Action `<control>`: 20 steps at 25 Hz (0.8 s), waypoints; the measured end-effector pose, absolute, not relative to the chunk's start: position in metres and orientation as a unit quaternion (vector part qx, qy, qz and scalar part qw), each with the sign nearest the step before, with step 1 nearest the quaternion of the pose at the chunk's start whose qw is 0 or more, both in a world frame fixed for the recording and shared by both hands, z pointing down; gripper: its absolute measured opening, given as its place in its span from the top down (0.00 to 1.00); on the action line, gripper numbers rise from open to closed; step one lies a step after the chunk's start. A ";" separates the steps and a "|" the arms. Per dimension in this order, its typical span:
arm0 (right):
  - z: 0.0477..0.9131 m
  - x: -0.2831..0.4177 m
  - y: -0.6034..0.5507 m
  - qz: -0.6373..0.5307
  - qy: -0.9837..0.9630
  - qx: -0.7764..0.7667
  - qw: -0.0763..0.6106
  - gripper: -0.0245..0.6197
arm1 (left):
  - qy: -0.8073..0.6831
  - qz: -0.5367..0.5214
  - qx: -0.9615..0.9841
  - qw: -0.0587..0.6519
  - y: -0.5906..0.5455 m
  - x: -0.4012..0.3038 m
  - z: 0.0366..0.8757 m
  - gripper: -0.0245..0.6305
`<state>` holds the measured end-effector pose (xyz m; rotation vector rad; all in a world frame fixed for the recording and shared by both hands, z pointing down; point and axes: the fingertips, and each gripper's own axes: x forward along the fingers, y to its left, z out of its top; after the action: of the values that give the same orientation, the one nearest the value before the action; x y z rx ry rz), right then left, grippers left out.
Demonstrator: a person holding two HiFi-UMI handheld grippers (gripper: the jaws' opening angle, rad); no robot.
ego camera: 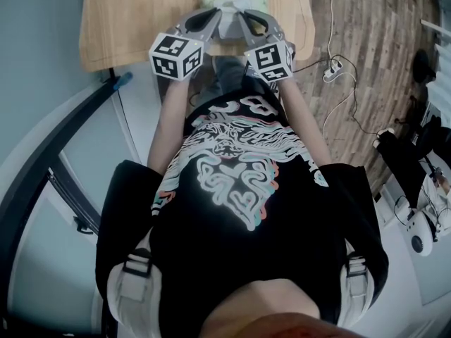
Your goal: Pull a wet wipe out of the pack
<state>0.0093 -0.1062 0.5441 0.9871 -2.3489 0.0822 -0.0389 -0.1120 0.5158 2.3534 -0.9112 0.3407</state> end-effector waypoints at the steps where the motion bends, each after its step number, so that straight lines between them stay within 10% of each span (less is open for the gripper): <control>1: 0.544 0.009 -0.106 0.030 -0.880 0.371 0.294 0.96 | -0.342 0.128 0.884 0.292 -0.112 -0.039 0.515 0.97; 20: 0.550 0.007 -0.100 0.045 -0.871 0.382 0.305 0.96 | -0.346 0.141 0.891 0.259 -0.096 -0.053 0.501 0.97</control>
<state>0.0070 -0.1000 0.5499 1.0117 -2.3071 0.1183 -0.0532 -0.0956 0.5014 2.4142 -0.9364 0.3819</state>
